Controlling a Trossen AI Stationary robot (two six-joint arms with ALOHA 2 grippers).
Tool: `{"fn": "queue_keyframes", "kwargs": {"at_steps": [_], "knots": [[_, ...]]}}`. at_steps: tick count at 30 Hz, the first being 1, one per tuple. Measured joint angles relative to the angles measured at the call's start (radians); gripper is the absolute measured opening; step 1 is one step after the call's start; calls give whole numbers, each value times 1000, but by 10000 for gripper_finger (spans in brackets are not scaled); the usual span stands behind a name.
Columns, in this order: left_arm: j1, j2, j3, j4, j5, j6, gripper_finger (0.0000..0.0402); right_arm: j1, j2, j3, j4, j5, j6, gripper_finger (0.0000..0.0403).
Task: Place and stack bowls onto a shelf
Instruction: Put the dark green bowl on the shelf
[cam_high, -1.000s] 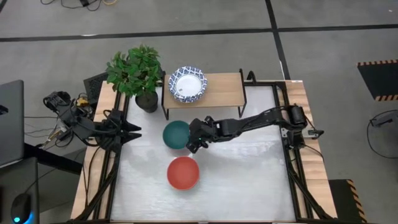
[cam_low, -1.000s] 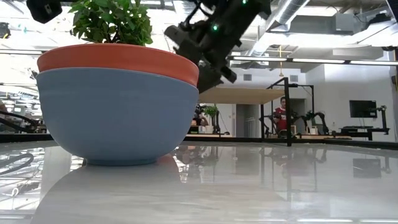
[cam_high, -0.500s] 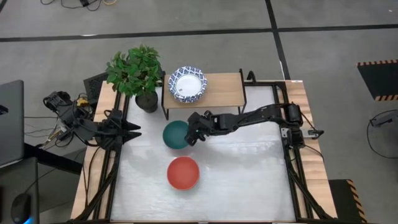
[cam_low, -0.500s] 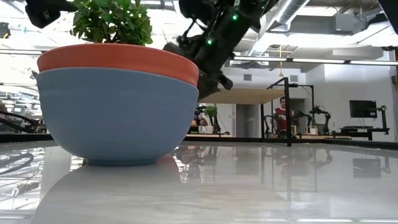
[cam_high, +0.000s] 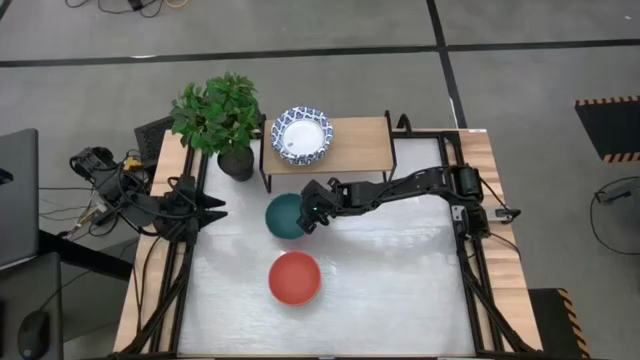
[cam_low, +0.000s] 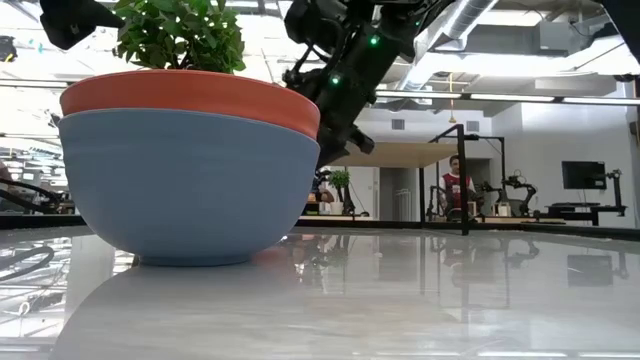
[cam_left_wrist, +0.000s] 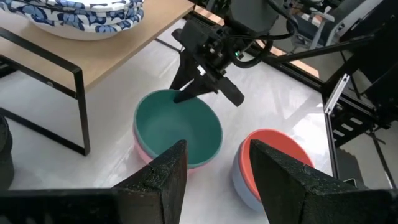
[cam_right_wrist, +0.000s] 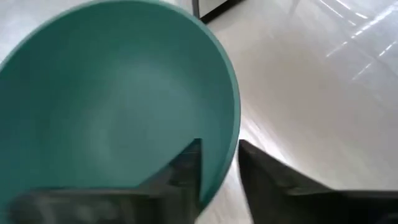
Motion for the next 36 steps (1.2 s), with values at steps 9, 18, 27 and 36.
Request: {"fn": "queue_keyframes", "kwargs": {"at_steps": [9,18,27,36], "knots": [[0,0,0,-11,-12,0,158,-13,-42,0,-38,-22,29,28],[0,0,0,-35,-26,-18,158,-19,-122,4,-71,-46,45,28],[0,0,0,-34,-25,-19,158,-18,-299,3,-239,-158,129,28],[0,0,0,-43,-19,-25,158,-63,-495,3,-379,-146,160,28]]}}
